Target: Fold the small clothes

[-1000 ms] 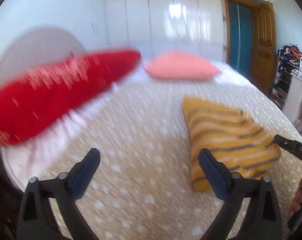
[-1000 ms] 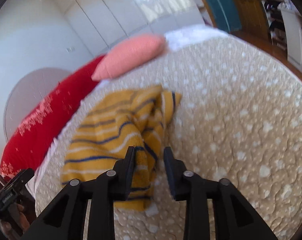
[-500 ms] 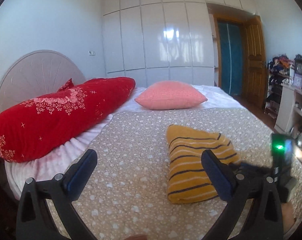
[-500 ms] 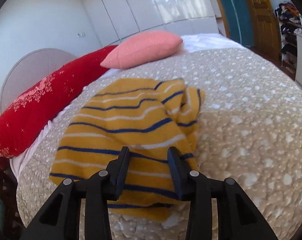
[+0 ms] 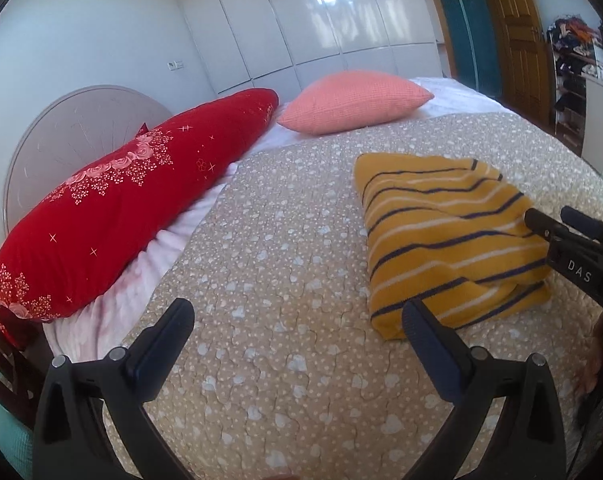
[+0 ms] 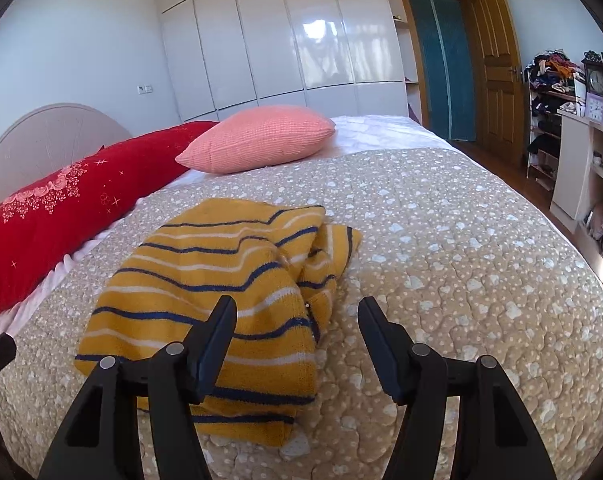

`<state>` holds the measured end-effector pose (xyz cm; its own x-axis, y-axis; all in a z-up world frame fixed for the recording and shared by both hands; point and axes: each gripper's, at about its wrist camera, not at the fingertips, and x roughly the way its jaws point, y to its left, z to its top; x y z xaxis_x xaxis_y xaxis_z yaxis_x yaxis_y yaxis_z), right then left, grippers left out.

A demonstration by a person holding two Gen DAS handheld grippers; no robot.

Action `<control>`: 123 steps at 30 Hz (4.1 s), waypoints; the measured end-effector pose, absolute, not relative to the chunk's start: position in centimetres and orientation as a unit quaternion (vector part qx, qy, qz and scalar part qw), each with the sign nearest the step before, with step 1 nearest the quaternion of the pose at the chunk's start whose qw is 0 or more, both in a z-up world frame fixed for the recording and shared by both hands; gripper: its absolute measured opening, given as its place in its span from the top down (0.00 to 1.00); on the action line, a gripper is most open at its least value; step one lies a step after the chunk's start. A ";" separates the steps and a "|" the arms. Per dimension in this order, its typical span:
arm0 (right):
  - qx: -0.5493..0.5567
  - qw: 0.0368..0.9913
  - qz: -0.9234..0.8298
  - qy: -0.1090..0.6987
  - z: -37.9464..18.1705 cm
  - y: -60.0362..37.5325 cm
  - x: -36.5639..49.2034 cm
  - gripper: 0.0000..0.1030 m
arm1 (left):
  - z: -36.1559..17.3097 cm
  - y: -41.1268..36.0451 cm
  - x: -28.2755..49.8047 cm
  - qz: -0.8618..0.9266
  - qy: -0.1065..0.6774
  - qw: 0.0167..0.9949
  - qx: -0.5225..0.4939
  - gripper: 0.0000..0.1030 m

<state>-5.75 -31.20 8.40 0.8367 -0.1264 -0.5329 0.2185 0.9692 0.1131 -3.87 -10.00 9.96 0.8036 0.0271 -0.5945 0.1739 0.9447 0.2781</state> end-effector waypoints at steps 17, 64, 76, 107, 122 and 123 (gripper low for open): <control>0.046 0.948 -0.090 0.302 7.6 -29.9 -4.8 0.32 | 8.3 -11.1 -2.7 -0.049 0.339 0.923 0.178 0.00; 0.026 0.941 -0.107 0.319 6.9 -30.1 -4.5 0.24 | 6.4 -12.0 -2.6 -0.069 0.377 0.903 0.193 0.00; 0.029 0.940 -0.106 0.322 6.8 -30.3 -4.4 0.24 | 6.1 -12.0 -2.4 -0.078 0.389 0.898 0.190 0.00; 0.036 0.937 -0.099 0.332 6.4 -30.5 -4.0 0.21 | 4.4 -12.3 -1.8 -0.090 0.412 0.886 0.193 0.00; 0.038 0.938 -0.099 0.329 6.5 -30.6 -4.0 0.21 | 4.7 -12.5 -2.4 -0.090 0.407 0.887 0.198 0.00; 0.038 0.939 -0.099 0.328 6.6 -30.6 -4.1 0.21 | 4.7 -12.5 -2.4 -0.090 0.407 0.887 0.198 0.00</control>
<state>-4.05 -30.60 6.58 0.7650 -0.1611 -0.6235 0.2109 0.9775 0.0062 -2.43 -12.54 4.66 0.6530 0.0009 -0.7574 0.3215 0.9051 0.2783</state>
